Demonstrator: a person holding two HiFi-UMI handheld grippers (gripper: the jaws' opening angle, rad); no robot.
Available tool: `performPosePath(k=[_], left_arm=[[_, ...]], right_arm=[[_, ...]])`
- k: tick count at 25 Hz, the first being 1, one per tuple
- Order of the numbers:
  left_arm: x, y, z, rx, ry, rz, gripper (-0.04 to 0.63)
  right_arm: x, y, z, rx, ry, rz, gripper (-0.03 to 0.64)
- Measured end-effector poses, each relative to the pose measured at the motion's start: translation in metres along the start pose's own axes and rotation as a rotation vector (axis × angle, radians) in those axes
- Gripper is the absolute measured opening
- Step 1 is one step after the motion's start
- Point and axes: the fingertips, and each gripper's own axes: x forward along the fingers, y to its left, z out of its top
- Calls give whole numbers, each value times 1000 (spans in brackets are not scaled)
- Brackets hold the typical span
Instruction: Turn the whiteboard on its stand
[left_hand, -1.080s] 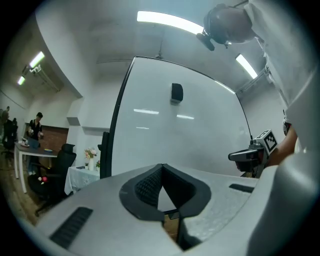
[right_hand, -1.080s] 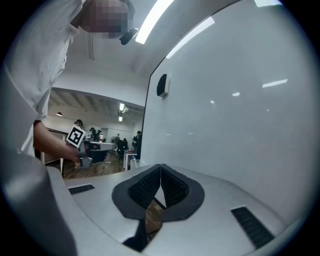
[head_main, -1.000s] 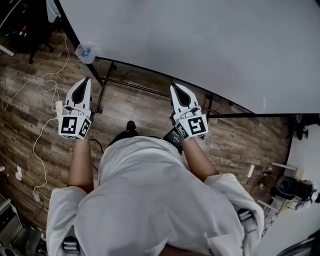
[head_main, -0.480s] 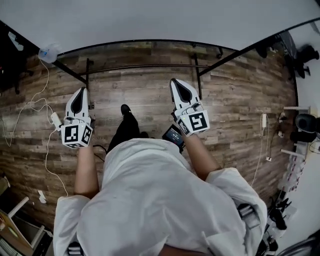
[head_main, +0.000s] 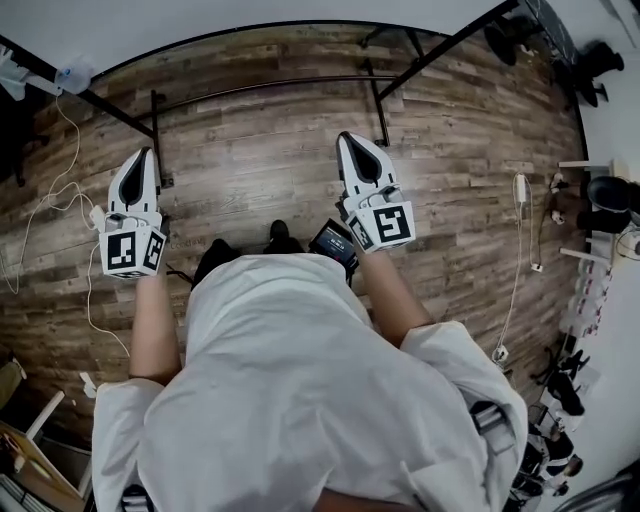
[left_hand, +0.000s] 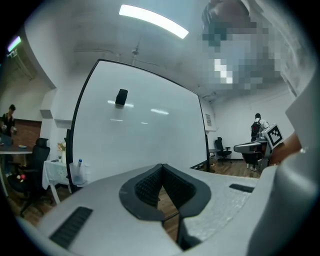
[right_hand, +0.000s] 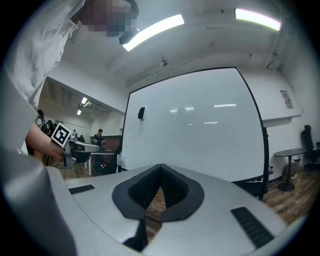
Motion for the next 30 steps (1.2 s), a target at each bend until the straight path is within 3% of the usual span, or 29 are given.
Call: performPosePath(k=[8,14,19,30], left_arm=[[-70,39,-1,-21,-28,-54,6],[-143,101,-9,-45,-31,-107,6],[-193,121,-27,-29,-9,-149,6],[-222,97,-26,-54,11,-171,6]], right_arm=[[-31,76,11,-20,42,-110,-3],[-30,180,11,-10,64,-149,-3],[-46,246,5,-10,94,-173,-3],[-84,275,17,-24,104,-149,-3]])
